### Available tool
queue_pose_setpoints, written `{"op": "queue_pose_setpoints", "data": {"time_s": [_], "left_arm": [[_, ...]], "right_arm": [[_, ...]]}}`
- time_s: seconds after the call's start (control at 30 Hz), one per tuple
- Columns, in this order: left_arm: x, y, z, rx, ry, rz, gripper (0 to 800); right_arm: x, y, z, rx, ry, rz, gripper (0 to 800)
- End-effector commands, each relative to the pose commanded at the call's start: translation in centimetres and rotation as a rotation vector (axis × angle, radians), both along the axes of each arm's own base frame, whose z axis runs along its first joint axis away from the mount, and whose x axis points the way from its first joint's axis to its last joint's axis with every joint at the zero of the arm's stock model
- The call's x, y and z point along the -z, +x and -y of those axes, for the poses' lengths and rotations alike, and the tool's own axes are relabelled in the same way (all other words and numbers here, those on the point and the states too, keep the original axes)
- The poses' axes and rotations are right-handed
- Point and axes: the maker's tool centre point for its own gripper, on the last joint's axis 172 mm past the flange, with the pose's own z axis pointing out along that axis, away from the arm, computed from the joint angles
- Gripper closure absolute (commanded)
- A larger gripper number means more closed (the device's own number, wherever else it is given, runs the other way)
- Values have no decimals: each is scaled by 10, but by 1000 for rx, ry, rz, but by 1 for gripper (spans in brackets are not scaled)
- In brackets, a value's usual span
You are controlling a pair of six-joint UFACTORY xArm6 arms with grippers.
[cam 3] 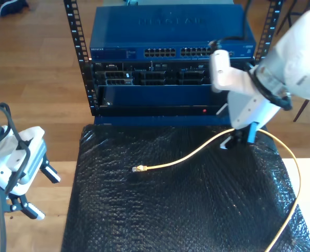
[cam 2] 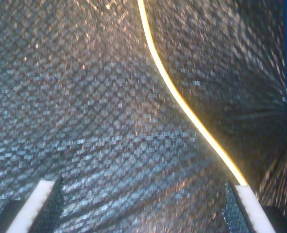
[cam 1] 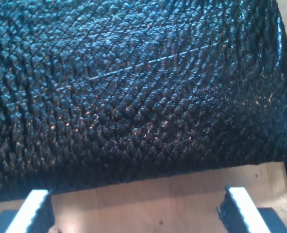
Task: Grab the cable and plug it in
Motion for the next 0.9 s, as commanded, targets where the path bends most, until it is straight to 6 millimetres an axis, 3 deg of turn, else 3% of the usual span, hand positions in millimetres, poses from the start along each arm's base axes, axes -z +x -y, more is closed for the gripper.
{"op": "queue_pose_setpoints", "data": {"time_s": [0.37, 0.8, 0.9], "left_arm": [[0, 13, 3, -16, 26, 25, 1], [0, 16, 7, -17, 33, 25, 1], [0, 16, 7, -17, 33, 25, 1]], "right_arm": [[3, 22, -24, -4, 2, 70, 18], [13, 12, -50, -55, 0, 52, 22], [23, 6, -62, -84, -7, 33, 22]]}}
